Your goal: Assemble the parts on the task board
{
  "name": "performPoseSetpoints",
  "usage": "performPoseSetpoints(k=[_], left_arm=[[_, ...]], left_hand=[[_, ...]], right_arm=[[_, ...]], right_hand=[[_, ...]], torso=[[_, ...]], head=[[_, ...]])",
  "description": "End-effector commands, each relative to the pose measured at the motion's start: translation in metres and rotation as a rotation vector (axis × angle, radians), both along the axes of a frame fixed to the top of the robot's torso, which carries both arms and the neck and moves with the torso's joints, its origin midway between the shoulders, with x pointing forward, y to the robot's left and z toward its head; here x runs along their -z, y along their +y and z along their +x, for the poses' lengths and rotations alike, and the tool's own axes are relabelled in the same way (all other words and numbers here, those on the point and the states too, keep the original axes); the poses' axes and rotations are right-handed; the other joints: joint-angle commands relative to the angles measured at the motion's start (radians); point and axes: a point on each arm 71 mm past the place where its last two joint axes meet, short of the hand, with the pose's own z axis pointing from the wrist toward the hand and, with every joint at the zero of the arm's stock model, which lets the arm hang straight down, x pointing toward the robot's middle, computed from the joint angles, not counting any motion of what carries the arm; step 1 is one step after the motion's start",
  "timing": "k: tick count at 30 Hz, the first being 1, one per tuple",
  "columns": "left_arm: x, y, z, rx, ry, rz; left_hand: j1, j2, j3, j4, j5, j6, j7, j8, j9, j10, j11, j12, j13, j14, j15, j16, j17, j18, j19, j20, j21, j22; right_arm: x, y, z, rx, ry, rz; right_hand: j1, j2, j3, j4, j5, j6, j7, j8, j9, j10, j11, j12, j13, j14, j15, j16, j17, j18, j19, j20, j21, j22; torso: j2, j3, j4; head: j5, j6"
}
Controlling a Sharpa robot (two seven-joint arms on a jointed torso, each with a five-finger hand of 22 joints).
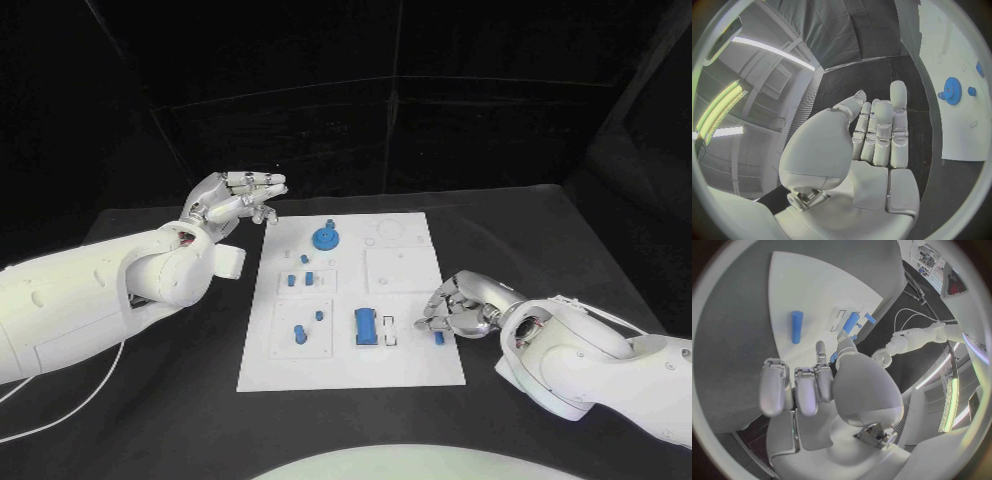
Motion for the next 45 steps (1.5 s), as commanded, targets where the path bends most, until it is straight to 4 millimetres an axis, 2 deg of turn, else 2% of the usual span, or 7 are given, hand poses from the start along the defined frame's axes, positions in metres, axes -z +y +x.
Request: performPoseSetpoints(k=[1, 5, 11, 14, 17, 20, 45], left_arm=[[-0.002, -0.002, -0.001, 0.012, -0.006, -0.010], [-0.002, -0.003, -0.001, 0.014, -0.006, -0.011], [-0.002, -0.003, -0.001, 0.016, -0.006, -0.012], [-0.001, -0.003, -0.001, 0.017, -0.007, -0.013], [-0.001, -0.003, -0.001, 0.017, -0.007, -0.013], [-0.001, -0.003, -0.001, 0.018, -0.007, -0.013], [0.000, -0.003, 0.000, 0.020, -0.003, -0.013]], left_hand=[[0.003, 0.002, -0.009, 0.000, 0.002, -0.005, 0.000, 0.006, -0.001, -0.007, 0.000, 0.003, 0.000, -0.005, -0.002, 0.006, -0.001, 0.014, -0.002, 0.002, -0.004, -0.001], [0.003, 0.002, -0.009, 0.000, 0.002, -0.005, 0.000, 0.006, -0.001, -0.007, 0.000, 0.003, 0.000, -0.005, -0.002, 0.006, -0.001, 0.014, -0.002, 0.002, -0.004, -0.001], [0.002, 0.003, -0.010, 0.000, 0.002, -0.005, 0.000, 0.006, -0.001, -0.008, 0.000, 0.004, 0.000, -0.005, -0.002, 0.007, -0.002, 0.014, -0.002, 0.002, -0.004, -0.001], [0.002, 0.003, -0.010, 0.000, 0.002, -0.005, 0.000, 0.006, -0.001, -0.008, 0.000, 0.004, 0.000, -0.005, -0.002, 0.007, -0.002, 0.014, -0.002, 0.002, -0.004, -0.001], [0.002, 0.003, -0.010, 0.000, 0.002, -0.005, 0.000, 0.006, -0.001, -0.008, 0.000, 0.004, 0.000, -0.005, -0.002, 0.007, -0.002, 0.014, -0.002, 0.002, -0.004, -0.001], [0.002, 0.003, -0.010, 0.000, 0.002, -0.005, 0.000, 0.006, -0.001, -0.008, 0.000, 0.004, 0.000, -0.005, -0.002, 0.007, -0.002, 0.014, -0.002, 0.002, -0.004, -0.001], [0.002, 0.003, -0.010, 0.000, 0.002, -0.005, 0.000, 0.006, -0.001, -0.008, 0.000, 0.004, 0.000, -0.005, -0.002, 0.007, -0.002, 0.014, -0.002, 0.002, -0.004, -0.001]], right_arm=[[-0.006, -0.004, -0.002, -0.037, -0.059, -0.023], [-0.008, -0.017, -0.003, -0.032, -0.087, -0.081], [-0.006, -0.023, -0.002, -0.037, -0.090, -0.158], [-0.002, -0.024, 0.001, -0.044, -0.079, -0.191], [0.001, -0.021, 0.003, -0.051, -0.073, -0.205], [0.003, -0.019, 0.006, -0.057, -0.070, -0.211], [0.017, -0.010, 0.012, -0.131, -0.021, -0.322]], right_hand=[[0.000, 0.003, -0.009, 0.000, 0.004, 0.001, 0.001, -0.004, 0.000, 0.010, 0.008, -0.006, 0.080, 0.087, 0.008, -0.004, 0.159, -0.020, 0.000, 0.008, 0.003, -0.001], [-0.006, -0.002, -0.022, 0.003, 0.002, 0.022, -0.003, -0.001, 0.005, 0.009, 0.005, -0.010, 0.079, 0.086, 0.007, -0.006, 0.156, -0.019, -0.002, 0.009, 0.001, -0.003], [-0.032, -0.010, -0.048, 0.023, 0.003, 0.035, -0.008, -0.001, 0.015, 0.004, 0.001, -0.022, 0.071, 0.084, 0.004, -0.012, 0.145, -0.017, -0.006, 0.007, -0.004, -0.012], [-0.051, -0.016, -0.065, 0.042, 0.010, 0.037, -0.010, -0.003, 0.021, 0.000, 0.000, -0.030, 0.065, 0.082, 0.002, -0.016, 0.136, -0.016, -0.009, 0.006, -0.008, -0.019], [-0.052, -0.017, -0.066, 0.043, 0.010, 0.037, -0.010, -0.003, 0.021, 0.000, 0.000, -0.030, 0.065, 0.082, 0.002, -0.017, 0.136, -0.016, -0.009, 0.005, -0.009, -0.019], [-0.052, -0.017, -0.067, 0.044, 0.010, 0.037, -0.011, -0.003, 0.022, 0.000, 0.000, -0.031, 0.065, 0.082, 0.002, -0.017, 0.136, -0.016, -0.009, 0.005, -0.009, -0.019], [0.004, -0.005, -0.067, 0.027, 0.010, 0.056, -0.017, -0.002, 0.040, 0.003, -0.006, -0.027, 0.072, 0.085, -0.002, -0.011, 0.149, -0.018, -0.006, 0.001, -0.006, -0.010]], torso=[[-0.003, -0.0005, -0.0046], [-0.005, 0.0000, -0.0094], [-0.006, -0.0003, -0.0147], [-0.006, -0.0015, -0.0124], [-0.006, 0.0005, -0.0121], [-0.005, 0.0009, -0.0117], [-0.007, -0.0020, -0.0087]], head=[[-0.007, -0.001], [-0.008, -0.002], [-0.010, -0.003], [-0.013, -0.002], [-0.013, -0.003], [-0.014, -0.003], [-0.015, -0.014]])
